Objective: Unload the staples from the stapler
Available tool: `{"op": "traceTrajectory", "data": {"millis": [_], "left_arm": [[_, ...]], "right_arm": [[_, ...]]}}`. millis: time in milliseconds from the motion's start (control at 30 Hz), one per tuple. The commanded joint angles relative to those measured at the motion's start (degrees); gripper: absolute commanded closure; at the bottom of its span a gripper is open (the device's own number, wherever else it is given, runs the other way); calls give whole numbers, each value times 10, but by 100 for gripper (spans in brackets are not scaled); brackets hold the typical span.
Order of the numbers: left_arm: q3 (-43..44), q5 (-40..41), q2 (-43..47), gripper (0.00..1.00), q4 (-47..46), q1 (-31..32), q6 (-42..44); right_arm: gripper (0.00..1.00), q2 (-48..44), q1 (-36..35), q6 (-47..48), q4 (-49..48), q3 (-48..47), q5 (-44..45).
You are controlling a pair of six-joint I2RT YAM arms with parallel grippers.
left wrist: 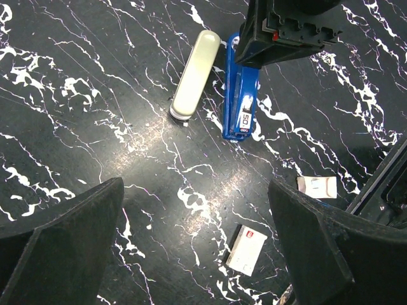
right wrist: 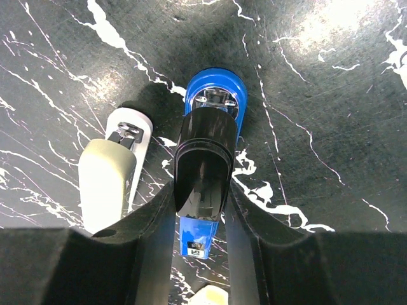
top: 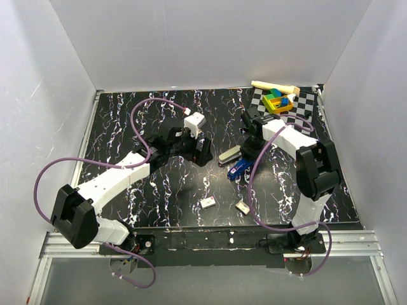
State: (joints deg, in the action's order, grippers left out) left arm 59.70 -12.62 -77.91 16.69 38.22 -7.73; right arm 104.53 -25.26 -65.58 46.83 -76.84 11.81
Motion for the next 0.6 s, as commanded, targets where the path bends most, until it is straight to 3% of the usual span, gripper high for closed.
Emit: {"op": "traceTrajectory", "data": {"millis": [0,567], "left_arm": [[8,-1,12,2,-10,2,6],[112,-39,-117,2,-12,27,55]], "right_arm": [[99,-30,-3,14,40,-17,33],[99,-216,1,151,71,40,32]]}}
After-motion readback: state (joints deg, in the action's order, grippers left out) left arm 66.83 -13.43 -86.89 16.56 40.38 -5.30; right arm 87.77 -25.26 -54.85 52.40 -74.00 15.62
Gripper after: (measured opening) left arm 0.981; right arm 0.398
